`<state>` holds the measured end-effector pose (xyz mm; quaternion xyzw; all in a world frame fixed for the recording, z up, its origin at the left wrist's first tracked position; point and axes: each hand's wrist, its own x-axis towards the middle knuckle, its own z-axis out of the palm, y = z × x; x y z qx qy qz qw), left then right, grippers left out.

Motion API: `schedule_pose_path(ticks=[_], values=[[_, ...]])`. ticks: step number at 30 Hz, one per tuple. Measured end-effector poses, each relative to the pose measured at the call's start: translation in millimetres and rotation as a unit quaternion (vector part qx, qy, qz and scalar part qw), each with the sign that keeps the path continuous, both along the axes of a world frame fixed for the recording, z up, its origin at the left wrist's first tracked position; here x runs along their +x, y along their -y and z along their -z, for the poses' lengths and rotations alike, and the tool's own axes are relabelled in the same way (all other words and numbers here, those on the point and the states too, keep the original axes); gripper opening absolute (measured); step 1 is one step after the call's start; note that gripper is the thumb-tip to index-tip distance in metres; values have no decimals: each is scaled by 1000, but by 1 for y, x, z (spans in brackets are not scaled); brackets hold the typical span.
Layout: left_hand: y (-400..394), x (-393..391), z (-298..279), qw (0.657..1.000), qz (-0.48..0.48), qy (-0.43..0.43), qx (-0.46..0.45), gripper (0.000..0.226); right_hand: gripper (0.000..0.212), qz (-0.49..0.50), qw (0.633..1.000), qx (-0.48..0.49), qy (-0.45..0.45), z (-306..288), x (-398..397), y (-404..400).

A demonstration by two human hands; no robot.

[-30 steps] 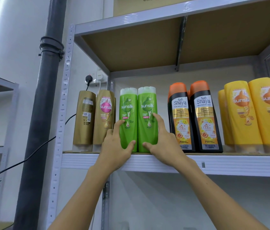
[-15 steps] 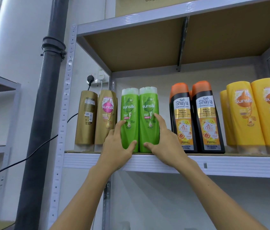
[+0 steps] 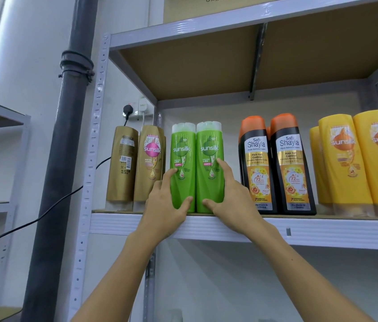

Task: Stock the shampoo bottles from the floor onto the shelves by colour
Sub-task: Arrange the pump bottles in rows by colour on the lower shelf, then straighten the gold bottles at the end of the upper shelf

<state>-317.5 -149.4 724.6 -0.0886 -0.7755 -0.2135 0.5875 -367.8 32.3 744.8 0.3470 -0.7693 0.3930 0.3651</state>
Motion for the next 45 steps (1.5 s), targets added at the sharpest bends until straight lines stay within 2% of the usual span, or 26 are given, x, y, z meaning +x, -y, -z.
schedule_pose_path(ticks=[17, 21, 23, 27, 30, 34, 39, 45], values=[[-1, 1, 1, 1000, -8, 4, 2, 76, 108, 6, 1000, 13, -3, 1, 6, 0], [-2, 1, 2, 1000, -9, 0, 1, 74, 99, 16, 1000, 13, -5, 3, 13, -1], [-2, 5, 4, 1000, -13, -13, 6, 69, 92, 28, 999, -9, -30, 6, 17, 2], [4, 21, 9, 997, -4, -74, 18, 51, 78, 40, 986, -78, -140, 13, 19, 12], [16, 38, 7, 992, -1, -116, 47, 41, 73, 5, 973, -120, -196, 11, 27, 27], [35, 54, -1, 986, -36, -144, 79, 36, 70, -52, 964, -130, -227, -4, 45, 57], [63, 58, -8, 982, -70, -121, 125, 44, 69, -135, 958, -154, -202, -17, 54, 102], [88, 53, -9, 987, -60, -42, 146, 59, 74, -133, 967, -103, -192, -3, 45, 137]])
